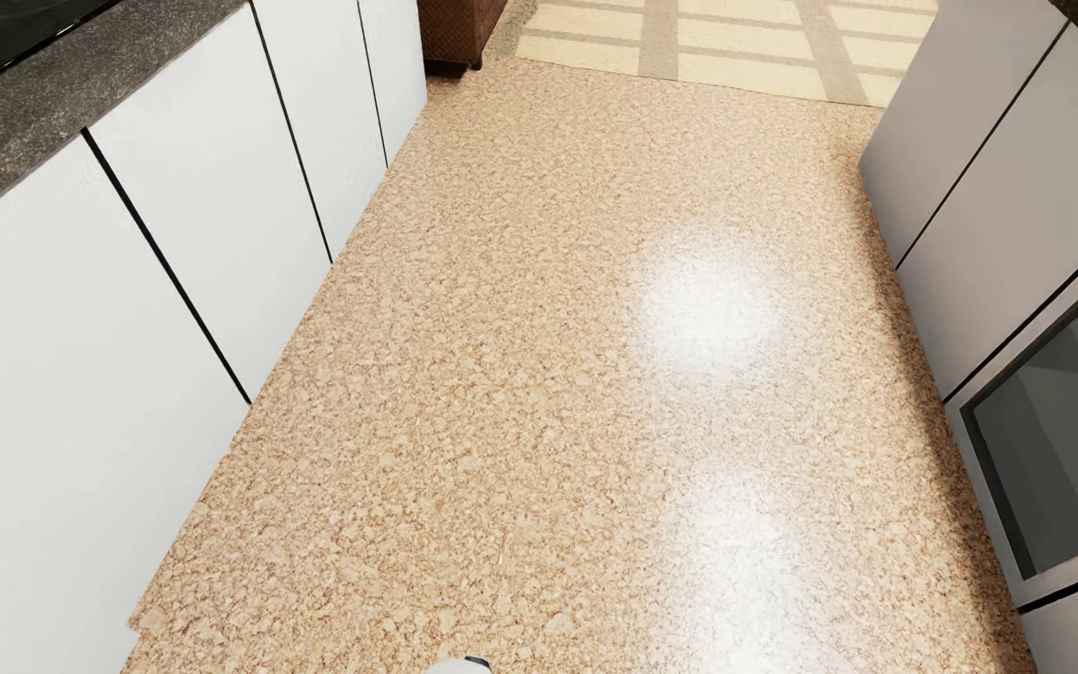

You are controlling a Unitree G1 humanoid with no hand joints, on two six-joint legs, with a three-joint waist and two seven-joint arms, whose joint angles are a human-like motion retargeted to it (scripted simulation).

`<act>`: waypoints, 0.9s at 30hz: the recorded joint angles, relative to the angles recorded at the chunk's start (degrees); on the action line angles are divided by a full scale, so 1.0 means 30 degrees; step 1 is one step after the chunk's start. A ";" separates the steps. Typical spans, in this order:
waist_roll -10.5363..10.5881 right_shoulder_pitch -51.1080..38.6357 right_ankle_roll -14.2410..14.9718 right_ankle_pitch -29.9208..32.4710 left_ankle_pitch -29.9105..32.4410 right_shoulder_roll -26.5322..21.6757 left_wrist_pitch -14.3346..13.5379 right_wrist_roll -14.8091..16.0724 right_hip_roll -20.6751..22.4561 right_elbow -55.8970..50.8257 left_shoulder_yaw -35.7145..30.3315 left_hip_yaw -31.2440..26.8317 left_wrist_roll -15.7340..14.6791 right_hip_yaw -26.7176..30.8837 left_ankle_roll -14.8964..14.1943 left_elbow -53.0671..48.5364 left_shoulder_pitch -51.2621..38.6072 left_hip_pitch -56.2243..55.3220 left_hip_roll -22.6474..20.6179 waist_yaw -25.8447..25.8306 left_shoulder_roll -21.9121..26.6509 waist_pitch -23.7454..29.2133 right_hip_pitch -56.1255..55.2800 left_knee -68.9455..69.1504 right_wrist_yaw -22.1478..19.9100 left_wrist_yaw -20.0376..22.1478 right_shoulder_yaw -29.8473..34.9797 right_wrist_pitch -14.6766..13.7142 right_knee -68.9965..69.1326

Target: Avoid the counter

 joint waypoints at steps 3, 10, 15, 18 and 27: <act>0.0976 0.0823 0.0000 -0.5324 -0.4297 0.0011 0.0000 0.0000 0.0473 0.0535 0.0809 0.0000 0.0000 0.0000 0.0000 -0.0541 -0.1052 0.5946 -0.0208 -0.3016 0.0124 0.0250 -0.5345 -0.2509 0.0000 0.0000 0.0344 0.0000 0.2949; 0.1940 0.2033 0.0000 -0.0267 -1.1560 -0.0178 0.0000 0.0000 -0.0422 0.1274 0.2504 0.0000 0.0000 0.0000 0.0000 -0.4997 -0.3522 1.5750 0.1767 -0.7604 0.1518 -0.0224 -1.0868 -0.5833 0.0000 0.0000 0.0031 0.0000 -1.6126; 0.3064 0.2119 0.0000 -0.4513 -0.0094 0.0229 0.0000 0.0000 0.2090 0.3346 0.3493 0.0000 0.0000 0.0000 0.0000 -0.2565 -0.1866 1.3827 0.4408 -0.7597 0.0164 -0.0364 -1.0503 0.5594 0.0000 0.0000 0.0071 0.0000 -0.5569; 0.2384 0.1707 0.0000 -0.5753 -0.2687 0.0264 0.0000 0.0000 0.3356 0.1559 0.2366 0.0000 0.0000 0.0000 0.0000 -0.1339 -0.1204 0.7638 0.3093 -0.4769 -0.0307 0.0329 -0.5054 1.2470 0.0000 0.0000 -0.0229 0.0000 -0.7982; 0.1048 -0.0607 0.0000 -0.5554 -0.5791 -0.0427 0.0000 0.0000 0.1340 -0.2327 0.0537 0.0000 0.0000 0.0000 0.0000 -0.0501 0.1487 -0.0939 0.3165 0.1440 -0.0001 0.0007 0.5690 -0.4125 0.0000 0.0000 -0.2642 0.0000 -1.0701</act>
